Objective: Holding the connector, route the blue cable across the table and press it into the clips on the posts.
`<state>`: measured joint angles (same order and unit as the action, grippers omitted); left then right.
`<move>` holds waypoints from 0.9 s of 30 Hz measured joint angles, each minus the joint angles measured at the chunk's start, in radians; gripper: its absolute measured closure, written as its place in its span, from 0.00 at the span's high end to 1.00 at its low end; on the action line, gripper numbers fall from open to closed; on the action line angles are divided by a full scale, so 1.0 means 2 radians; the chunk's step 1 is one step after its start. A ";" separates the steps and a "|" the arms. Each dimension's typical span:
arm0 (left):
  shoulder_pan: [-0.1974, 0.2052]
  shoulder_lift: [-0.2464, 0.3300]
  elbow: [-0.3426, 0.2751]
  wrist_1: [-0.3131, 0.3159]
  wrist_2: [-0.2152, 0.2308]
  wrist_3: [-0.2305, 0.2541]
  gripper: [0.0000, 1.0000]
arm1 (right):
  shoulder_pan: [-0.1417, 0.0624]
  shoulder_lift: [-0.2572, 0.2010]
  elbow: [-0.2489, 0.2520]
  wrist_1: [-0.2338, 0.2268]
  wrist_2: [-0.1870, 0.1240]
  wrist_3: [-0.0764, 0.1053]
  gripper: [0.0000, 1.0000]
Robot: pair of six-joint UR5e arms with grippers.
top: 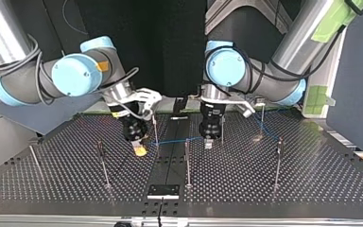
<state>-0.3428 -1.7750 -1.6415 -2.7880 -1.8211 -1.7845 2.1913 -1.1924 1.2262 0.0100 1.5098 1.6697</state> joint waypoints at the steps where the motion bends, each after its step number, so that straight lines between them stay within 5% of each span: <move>1: 0.001 -0.003 0.003 0.001 0.001 -0.001 0.00 | -0.001 0.001 -0.001 0.000 0.000 0.000 0.00; 27: 0.031 -0.094 0.104 -0.025 0.031 -0.011 0.00 | -0.025 0.020 -0.005 -0.001 -0.003 -0.002 0.00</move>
<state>-0.2810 -1.9626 -1.4327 -2.8384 -1.7586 -1.8065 2.1420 -1.1528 1.2159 0.0075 1.5040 1.6654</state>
